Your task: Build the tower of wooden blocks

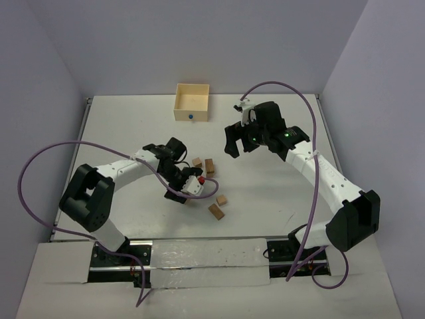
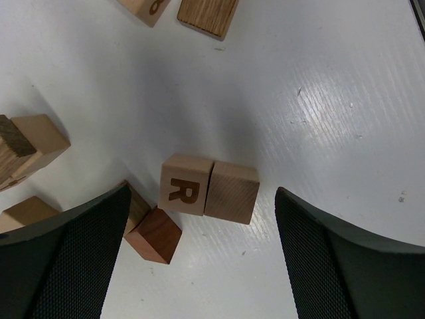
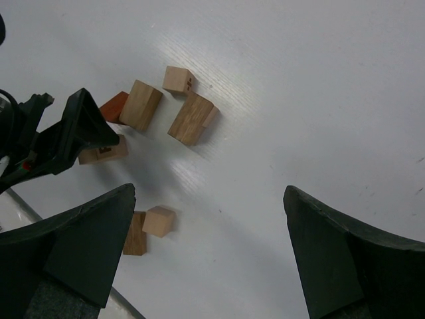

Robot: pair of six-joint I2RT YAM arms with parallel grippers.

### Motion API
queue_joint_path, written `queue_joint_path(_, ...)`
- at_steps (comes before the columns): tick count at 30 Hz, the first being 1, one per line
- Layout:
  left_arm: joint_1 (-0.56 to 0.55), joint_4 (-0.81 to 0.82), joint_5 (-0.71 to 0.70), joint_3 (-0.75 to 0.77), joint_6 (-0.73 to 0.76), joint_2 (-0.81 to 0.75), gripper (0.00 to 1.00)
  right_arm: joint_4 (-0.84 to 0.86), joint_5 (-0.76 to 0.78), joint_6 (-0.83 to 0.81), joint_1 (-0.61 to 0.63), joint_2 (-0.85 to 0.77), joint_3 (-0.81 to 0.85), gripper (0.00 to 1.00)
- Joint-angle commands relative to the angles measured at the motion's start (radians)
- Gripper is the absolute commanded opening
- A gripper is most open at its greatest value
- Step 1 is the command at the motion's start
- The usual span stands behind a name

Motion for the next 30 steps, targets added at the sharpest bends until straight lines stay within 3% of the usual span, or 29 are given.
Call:
queue_joint_path(1,-0.004,0.023,0.018,0.01,0.009,0.03,0.94,0.015,-0.019,-0.004,-0.005,-0.008,0.016,1.0)
queue_joint_path(30,-0.006,0.076,-0.008,-0.022,0.007,0.091,0.86,0.025,-0.038,-0.013,-0.01,0.003,0.007,1.0)
